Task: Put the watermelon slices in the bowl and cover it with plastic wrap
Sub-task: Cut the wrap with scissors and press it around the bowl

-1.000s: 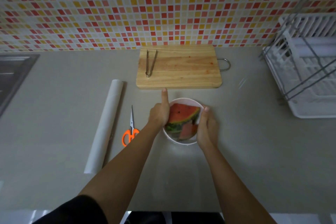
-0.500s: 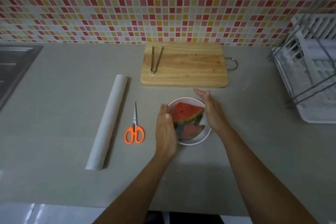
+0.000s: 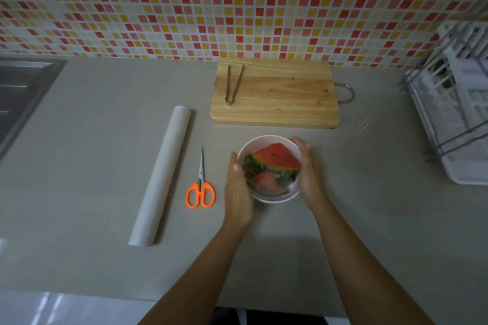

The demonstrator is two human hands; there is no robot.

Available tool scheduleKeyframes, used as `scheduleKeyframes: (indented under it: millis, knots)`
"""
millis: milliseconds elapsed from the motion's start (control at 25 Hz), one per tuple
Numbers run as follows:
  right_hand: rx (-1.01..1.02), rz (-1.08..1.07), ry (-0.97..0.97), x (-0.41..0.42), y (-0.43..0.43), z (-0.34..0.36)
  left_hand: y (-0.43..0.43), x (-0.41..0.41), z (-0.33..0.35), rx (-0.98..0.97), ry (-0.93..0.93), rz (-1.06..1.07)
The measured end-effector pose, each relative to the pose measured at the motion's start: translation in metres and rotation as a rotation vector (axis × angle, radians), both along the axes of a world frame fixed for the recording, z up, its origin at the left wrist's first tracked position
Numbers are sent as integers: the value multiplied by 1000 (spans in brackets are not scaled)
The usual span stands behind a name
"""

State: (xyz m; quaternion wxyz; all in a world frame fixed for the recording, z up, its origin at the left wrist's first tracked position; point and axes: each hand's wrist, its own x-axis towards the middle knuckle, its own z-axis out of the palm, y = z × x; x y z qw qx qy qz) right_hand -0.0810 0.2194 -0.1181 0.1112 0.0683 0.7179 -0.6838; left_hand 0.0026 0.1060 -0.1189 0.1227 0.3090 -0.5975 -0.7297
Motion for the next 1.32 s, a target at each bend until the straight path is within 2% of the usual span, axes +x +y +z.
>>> scheduleKeyframes:
  millis: [80, 160, 240, 520, 800, 1120, 1320]
  knots:
    - [-97, -140, -48, 8, -10, -9, -5, -20, -1, 51, -60, 66]
    - [-116, -246, -92, 15, -17, -16, -16, -36, -2, 175, -15, 79]
    - [-111, -301, -143, 14, -22, -18, -21, -41, -6, 220, -5, 69]
    - [-140, -267, -312, 8, -28, -11, -19, -46, 6, 225, -202, 124]
    - [-28, -359, -411, 11, -35, 6, -14, -48, 24, 324, -400, 236]
    - [65, -391, -440, 20, -35, 9, -18, -38, 19, 541, -232, 157]
    - [165, -364, -377, 24, -30, 8, -15, -33, 12, 433, -213, 170]
